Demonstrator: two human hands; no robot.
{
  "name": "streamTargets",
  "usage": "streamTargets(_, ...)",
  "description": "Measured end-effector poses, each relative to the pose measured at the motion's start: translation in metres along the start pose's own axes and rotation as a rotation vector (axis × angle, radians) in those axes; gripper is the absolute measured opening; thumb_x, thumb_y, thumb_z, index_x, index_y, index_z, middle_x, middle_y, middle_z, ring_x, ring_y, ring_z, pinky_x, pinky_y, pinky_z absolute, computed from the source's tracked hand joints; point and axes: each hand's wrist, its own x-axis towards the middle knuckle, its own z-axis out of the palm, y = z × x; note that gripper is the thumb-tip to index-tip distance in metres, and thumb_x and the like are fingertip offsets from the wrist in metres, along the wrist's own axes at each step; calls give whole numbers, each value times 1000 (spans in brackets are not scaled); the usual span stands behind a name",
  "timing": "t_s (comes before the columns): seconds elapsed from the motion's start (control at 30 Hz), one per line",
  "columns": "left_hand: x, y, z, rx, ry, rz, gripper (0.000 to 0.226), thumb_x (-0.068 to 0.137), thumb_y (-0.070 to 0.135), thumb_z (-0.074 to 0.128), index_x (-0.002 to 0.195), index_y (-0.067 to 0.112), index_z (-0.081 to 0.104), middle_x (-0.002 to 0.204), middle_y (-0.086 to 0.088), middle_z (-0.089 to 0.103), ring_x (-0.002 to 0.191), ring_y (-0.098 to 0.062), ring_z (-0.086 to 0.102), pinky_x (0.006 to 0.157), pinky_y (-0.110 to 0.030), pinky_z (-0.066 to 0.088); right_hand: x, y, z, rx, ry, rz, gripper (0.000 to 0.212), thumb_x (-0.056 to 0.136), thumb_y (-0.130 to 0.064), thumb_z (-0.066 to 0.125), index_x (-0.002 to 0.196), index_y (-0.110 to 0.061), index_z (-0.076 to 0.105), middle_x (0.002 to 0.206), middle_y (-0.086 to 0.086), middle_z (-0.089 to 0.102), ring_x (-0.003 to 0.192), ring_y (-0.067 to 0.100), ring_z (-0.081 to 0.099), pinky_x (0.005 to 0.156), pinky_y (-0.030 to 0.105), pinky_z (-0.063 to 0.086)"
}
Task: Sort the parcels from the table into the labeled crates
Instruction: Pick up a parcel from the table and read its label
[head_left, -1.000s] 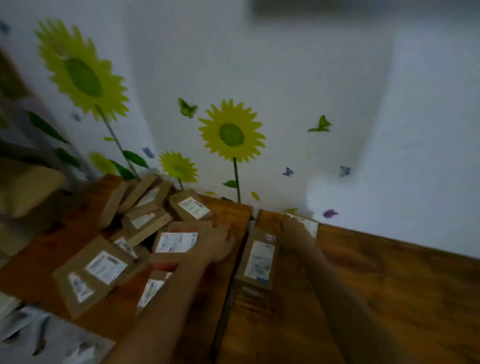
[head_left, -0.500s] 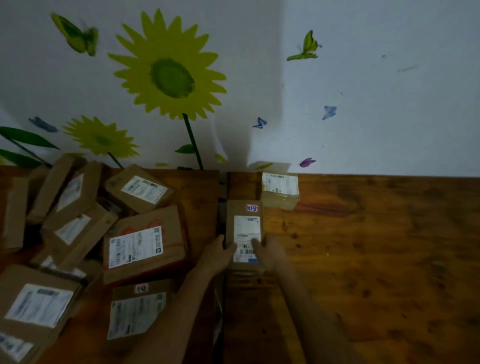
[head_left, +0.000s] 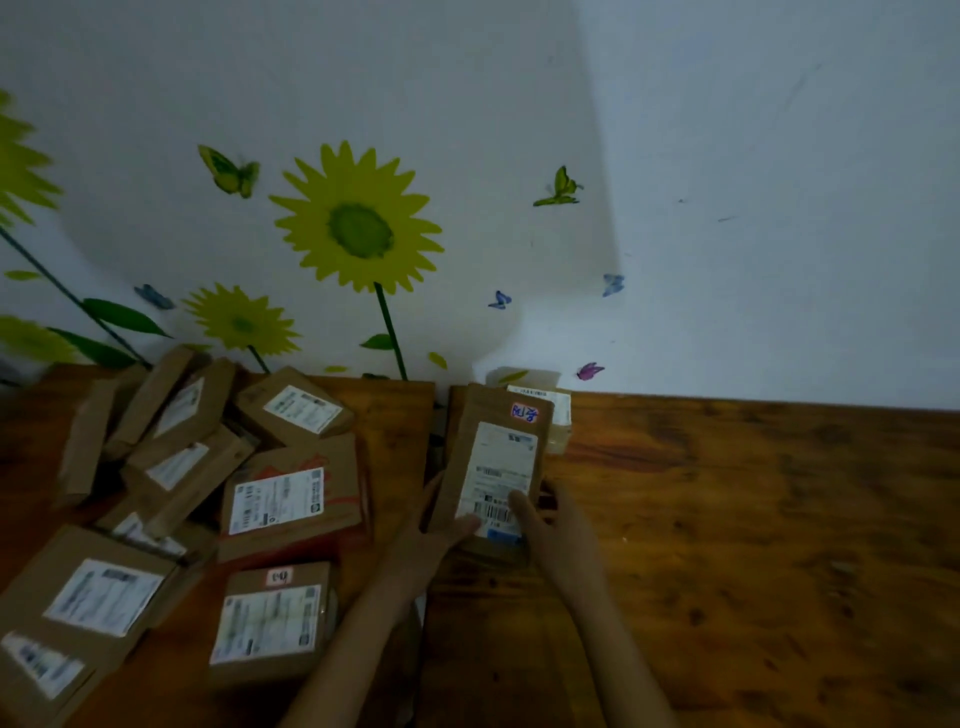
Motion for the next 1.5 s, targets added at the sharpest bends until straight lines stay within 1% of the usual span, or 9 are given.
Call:
streamTargets(0.1, -23, 27, 4, -5, -62, 75, 52, 85, 11, 73, 127, 35, 54, 127, -2, 62, 105, -18, 69, 72, -24, 59, -22, -15, -38, -77, 43, -133, 39, 96, -37, 65, 131, -24, 54, 124, -11, 61, 97, -3, 59, 58, 12, 50)
streamTargets(0.23, -44, 72, 1, 344, -178, 152, 47, 79, 23, 84, 116, 41, 60, 128, 0, 59, 109, -11, 66, 79, -21, 57, -43, -27, -95, -250, 211, -341, 75, 88, -44, 72, 151, -24, 37, 152, -1, 41, 141, 19, 37, 109, 35, 41)
streamTargets(0.37, -59, 127, 8, 720, -386, 220, 38, 84, 25, 78, 117, 42, 67, 138, 10, 51, 121, -1, 54, 88, -16, 52, -51, -57, -134, -534, -65, -454, 103, 80, -61, 72, 160, -33, 13, 166, -10, 11, 153, 17, 8, 121, 40, 19)
streamTargets(0.6, -102, 201, 70, 1135, -683, 268, 30, 88, 29, 75, 112, 45, 67, 140, 3, 44, 130, -15, 46, 106, -32, 45, -79, -83, -152, -460, -743, -342, 72, 86, -38, 77, 142, -52, 35, 125, -13, 65, 102, 6, 70, 81, 25, 61)
streamTargets(0.7, -114, 206, 75, 1063, -629, 324, 38, 83, 38, 72, 120, 46, 65, 138, -12, 51, 126, -35, 52, 106, -51, 45, -89, -66, -153, -132, -780, -312, 71, 85, -34, 77, 145, -43, 40, 129, -3, 67, 115, 19, 68, 93, 41, 59)
streamTargets(0.8, -131, 196, 67, 835, -337, 368, 45, 80, 51, 76, 122, 47, 62, 134, -9, 57, 116, -22, 62, 97, -36, 53, -98, -42, -144, 141, -660, -263, 86, 73, -50, 82, 148, -40, 40, 132, 2, 66, 116, 28, 68, 96, 52, 56)
streamTargets(0.93, -156, 152, 61, 390, 90, 514, 44, 75, 63, 74, 115, 47, 67, 128, 10, 64, 116, -9, 62, 102, -45, 51, -111, -30, -131, 398, -406, -272, 101, 58, -59, 84, 147, -38, 42, 130, 1, 67, 111, 27, 70, 89, 52, 60)
streamTargets(1.13, -184, 116, 109, 100, 121, 545, 43, 79, 47, 63, 121, 51, 55, 114, 13, 71, 97, -11, 72, 67, -25, 58, -139, -39, -121, 569, -204, -331, 100, 56, -63, 80, 145, -37, 44, 126, -2, 69, 110, 23, 70, 87, 48, 61)
streamTargets(1.5, -221, 154, 127, -36, 137, 664, 31, 87, 35, 64, 115, 28, 55, 108, -9, 73, 83, -23, 74, 58, -27, 55, -190, -54, -142, 593, -178, -440, 101, 49, -62, 76, 143, -41, 47, 116, -13, 73, 103, 9, 72, 71, 26, 61)
